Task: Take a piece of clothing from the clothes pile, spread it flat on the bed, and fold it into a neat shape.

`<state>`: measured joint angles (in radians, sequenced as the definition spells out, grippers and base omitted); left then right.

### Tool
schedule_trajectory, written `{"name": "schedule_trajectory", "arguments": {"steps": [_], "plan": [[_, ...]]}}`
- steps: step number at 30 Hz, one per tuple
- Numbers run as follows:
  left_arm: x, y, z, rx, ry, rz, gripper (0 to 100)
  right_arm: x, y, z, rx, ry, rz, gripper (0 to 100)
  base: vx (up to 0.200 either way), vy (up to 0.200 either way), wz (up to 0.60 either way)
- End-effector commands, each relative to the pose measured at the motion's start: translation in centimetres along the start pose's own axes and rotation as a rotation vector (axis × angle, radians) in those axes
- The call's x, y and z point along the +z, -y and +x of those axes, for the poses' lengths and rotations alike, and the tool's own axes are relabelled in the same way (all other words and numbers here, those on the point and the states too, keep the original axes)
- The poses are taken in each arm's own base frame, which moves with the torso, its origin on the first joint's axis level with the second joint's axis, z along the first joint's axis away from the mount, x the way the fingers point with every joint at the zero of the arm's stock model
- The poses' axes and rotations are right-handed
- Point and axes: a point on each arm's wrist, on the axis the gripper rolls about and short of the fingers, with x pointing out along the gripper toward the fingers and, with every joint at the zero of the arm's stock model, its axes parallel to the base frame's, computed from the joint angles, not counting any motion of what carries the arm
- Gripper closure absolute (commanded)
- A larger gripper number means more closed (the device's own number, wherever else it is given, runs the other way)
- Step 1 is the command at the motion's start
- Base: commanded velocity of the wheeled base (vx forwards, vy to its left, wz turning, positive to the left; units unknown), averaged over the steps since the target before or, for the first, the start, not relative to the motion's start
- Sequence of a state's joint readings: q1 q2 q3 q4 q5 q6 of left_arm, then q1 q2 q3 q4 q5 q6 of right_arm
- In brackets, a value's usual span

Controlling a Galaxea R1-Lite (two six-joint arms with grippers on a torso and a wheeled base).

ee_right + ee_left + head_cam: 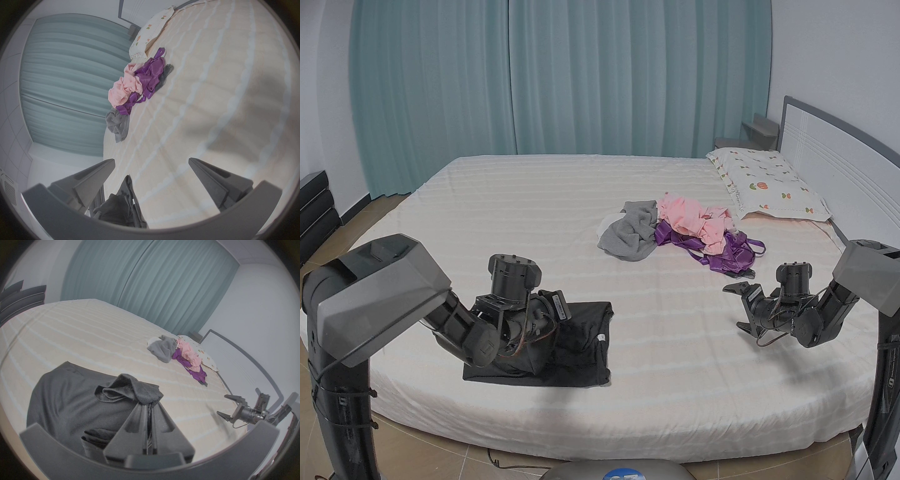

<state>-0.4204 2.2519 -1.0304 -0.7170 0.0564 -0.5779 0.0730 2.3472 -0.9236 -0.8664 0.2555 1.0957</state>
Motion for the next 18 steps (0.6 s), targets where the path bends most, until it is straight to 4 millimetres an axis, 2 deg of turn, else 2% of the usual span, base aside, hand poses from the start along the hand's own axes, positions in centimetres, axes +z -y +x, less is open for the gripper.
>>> {"name": "schedule_trajectory", "arguments": {"steps": [1, 6, 9, 10, 15, 16, 18], "plan": [[-2.4, 0.7, 2.6, 0.030, -0.026, 0.025, 100, 0.0, 0.0, 0.0, -0.001, -0.002, -0.001, 0, 0.000, 0.000, 0.00], [-3.8, 0.5, 3.8, 0.069, -0.034, 0.035, 100, 0.0, 0.0, 0.0, -0.001, -0.002, -0.001, 0, 0.000, 0.000, 0.00], [-3.9, 0.4, 4.0, 0.082, -0.026, 0.035, 100, 0.0, 0.0, 0.0, -0.001, -0.002, -0.002, 0, 0.000, 0.000, 0.00], [-3.8, 0.4, 4.0, 0.083, -0.024, 0.033, 0, 0.0, 0.0, 0.0, -0.001, 0.000, -0.002, 0, 0.000, 0.000, 0.00], [-4.5, 1.0, 2.9, 0.072, -0.037, 0.027, 0, 0.0, 0.0, 0.0, -0.001, -0.002, -0.001, 0, 0.000, 0.000, 0.00], [-4.0, 1.6, 1.6, 0.050, -0.021, 0.010, 0, 0.0, 0.0, 0.0, -0.001, 0.000, -0.001, 0, 0.000, 0.000, 0.00], [-3.3, 1.9, 0.4, 0.032, 0.002, -0.022, 0, 0.0, 0.0, 0.0, -0.001, -0.002, -0.001, 0, 0.000, 0.000, 0.00]]}}
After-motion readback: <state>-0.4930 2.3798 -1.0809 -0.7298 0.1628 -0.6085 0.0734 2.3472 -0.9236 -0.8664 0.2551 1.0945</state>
